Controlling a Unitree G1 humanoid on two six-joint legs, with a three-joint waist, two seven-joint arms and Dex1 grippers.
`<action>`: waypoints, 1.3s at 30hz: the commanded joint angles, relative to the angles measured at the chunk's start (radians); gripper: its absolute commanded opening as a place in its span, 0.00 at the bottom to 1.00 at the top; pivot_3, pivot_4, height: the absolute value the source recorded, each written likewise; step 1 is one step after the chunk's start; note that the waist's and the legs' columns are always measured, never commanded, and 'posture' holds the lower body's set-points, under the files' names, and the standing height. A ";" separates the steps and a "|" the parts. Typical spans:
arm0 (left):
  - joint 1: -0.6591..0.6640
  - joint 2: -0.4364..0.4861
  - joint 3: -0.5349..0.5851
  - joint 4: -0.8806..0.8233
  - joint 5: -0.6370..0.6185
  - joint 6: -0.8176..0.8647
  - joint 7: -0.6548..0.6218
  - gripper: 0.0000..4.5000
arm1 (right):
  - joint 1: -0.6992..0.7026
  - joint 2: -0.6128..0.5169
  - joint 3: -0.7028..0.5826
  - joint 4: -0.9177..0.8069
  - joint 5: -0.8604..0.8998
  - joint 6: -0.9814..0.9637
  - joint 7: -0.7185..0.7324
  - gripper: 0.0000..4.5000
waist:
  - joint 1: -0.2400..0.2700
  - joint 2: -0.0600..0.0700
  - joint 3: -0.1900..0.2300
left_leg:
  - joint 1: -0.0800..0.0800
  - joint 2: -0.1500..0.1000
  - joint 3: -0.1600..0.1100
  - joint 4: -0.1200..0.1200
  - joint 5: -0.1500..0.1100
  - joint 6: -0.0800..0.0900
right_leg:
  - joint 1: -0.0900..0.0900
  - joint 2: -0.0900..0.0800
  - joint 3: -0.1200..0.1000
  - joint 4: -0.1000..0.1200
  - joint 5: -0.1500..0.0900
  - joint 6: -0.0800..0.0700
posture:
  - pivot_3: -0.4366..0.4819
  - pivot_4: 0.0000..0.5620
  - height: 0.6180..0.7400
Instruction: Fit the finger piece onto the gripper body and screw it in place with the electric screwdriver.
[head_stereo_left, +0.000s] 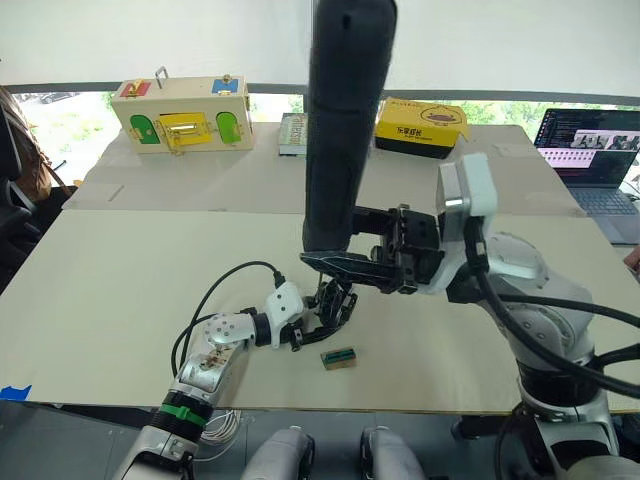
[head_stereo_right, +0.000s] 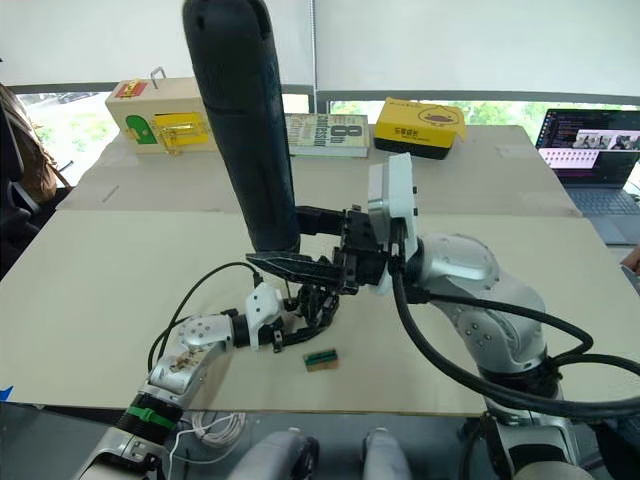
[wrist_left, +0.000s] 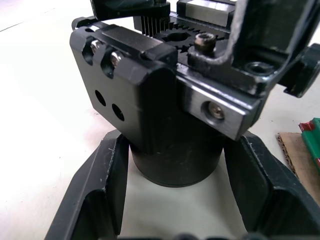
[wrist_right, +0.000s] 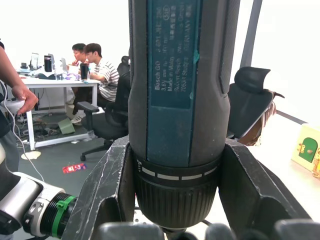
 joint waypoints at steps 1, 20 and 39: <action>0.004 0.002 -0.025 0.010 0.006 0.032 -0.008 0.51 | -0.034 0.013 0.002 -0.001 -0.021 0.004 -0.012 0.42 | 0.000 0.000 0.000 | 0.000 0.000 0.000 0.000 0.000 0.000 | 0.000 0.000 0.000 0.000 0.000 0.000 | 0.48 0.27 1.00; 0.017 0.005 -0.023 -0.004 0.004 0.051 -0.011 0.51 | -0.022 0.043 0.066 0.037 -0.142 0.046 -0.026 0.42 | -0.002 0.000 0.000 | 0.000 0.000 0.000 0.000 0.000 0.000 | 0.000 0.000 0.000 0.000 0.000 0.000 | 0.48 0.27 1.00; 0.019 0.004 -0.028 -0.010 0.004 0.070 -0.015 0.51 | -0.007 0.070 0.067 0.047 -0.196 0.045 -0.012 0.42 | -0.003 0.000 0.000 | 0.000 0.000 0.000 0.000 0.000 0.000 | 0.000 0.000 0.000 0.000 0.000 0.000 | 0.48 0.27 1.00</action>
